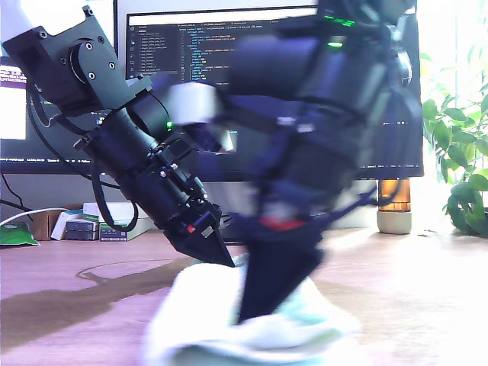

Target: Fold the tea towel to a neat square and place it to the right

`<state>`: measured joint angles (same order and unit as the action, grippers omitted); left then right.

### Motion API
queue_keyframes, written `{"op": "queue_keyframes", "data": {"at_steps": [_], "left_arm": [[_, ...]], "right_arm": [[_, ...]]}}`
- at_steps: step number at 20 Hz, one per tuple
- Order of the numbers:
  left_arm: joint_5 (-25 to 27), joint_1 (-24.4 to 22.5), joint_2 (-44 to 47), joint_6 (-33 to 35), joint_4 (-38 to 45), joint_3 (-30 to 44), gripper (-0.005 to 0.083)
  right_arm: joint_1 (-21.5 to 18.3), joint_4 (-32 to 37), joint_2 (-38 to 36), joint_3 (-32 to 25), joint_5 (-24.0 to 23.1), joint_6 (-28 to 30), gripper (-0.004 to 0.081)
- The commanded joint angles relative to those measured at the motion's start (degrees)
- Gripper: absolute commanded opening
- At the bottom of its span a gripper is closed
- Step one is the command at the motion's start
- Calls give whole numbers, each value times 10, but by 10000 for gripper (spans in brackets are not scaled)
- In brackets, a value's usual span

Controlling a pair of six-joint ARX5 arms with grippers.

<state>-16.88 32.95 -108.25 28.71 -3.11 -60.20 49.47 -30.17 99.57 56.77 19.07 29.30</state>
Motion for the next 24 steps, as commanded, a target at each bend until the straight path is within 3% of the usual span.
{"op": "queue_keyframes", "data": {"at_steps": [1,8,24], "left_arm": [[7,-2,-37,3,9,20,-21],[7,-5,-35,2,46,19,-21],[-10,-32,67,-23,-47,-13,-21]], "right_arm": [[12,2,33,-27,-1,-15,-10],[14,16,33,-27,-2,-40,-10],[10,3,-12,0,-1,-40,-10]]}}
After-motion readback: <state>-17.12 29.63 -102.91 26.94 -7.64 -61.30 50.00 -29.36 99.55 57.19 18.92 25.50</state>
